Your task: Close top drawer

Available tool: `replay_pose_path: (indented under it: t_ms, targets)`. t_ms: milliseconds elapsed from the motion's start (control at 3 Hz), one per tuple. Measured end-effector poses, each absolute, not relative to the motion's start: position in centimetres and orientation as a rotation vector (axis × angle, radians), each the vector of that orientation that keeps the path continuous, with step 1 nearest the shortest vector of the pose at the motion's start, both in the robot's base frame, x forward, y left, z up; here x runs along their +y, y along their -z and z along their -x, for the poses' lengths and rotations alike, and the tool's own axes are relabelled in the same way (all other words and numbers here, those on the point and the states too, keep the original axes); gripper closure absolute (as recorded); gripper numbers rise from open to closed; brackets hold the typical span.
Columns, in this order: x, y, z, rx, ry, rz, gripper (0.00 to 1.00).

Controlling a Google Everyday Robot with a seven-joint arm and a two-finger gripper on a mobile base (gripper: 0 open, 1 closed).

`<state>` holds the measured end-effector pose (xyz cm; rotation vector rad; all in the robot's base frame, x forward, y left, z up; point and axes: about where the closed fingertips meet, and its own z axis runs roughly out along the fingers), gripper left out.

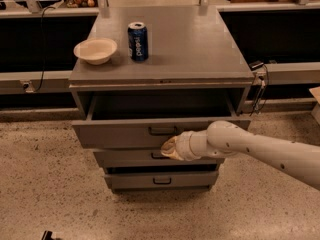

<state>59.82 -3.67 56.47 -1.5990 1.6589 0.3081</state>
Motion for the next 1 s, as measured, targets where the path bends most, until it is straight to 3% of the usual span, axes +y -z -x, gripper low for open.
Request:
replay_pose_path:
  t_ms: [1000]
  targets:
    - [-5.0, -55.3, -66.7, 1.644, -0.3, 1.619, 1.0]
